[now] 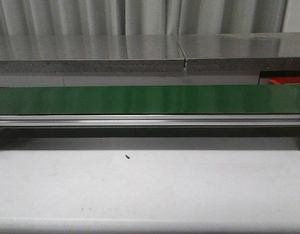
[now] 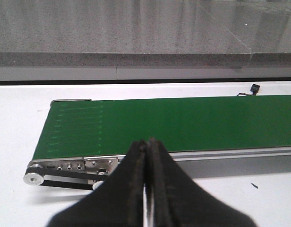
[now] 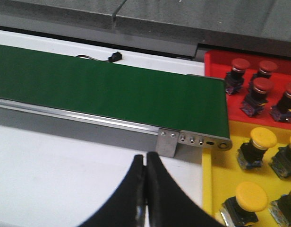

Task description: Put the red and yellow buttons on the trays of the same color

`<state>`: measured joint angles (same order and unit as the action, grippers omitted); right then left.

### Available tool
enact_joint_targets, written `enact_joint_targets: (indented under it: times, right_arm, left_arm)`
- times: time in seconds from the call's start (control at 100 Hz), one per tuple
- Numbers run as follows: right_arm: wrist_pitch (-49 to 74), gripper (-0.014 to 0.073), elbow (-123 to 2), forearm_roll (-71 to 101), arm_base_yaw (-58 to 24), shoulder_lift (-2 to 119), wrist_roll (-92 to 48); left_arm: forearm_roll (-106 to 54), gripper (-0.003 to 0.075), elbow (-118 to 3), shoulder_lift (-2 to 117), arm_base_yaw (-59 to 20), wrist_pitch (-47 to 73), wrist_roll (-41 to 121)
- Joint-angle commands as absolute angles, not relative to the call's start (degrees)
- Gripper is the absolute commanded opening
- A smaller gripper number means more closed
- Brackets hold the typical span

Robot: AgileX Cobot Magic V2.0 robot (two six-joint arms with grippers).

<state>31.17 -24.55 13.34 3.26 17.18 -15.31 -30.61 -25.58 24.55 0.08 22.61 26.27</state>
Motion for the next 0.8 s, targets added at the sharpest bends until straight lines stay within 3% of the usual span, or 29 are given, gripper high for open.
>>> enact_joint_targets:
  times: [0.0,0.16,0.54,0.79]
  right_arm:
    - [22.86,-0.0118,-22.78,5.91,1.73,14.65,-7.23]
    - [15.46,-0.0118,-15.12,-4.38,-1.46,8.70,2.00]
    - [0.00,-0.0118,1.28,-4.92,-2.06,1.44,2.06]
    - [1.28,-0.0118,1.53,-4.97,-2.06,-1.60,2.06]
  left_arm:
    - [-31.88,-0.0019,-27.10,24.69,-0.32,18.72,26.12]
    - [-31.88,-0.0019,-27.10,24.69,-0.32,18.72,26.12]
    - [-31.88,-0.0019,-27.10,24.69,-0.32,18.72,26.12]
    - [-31.88,-0.0019,-27.10,24.69,-0.32,18.72,26.12]
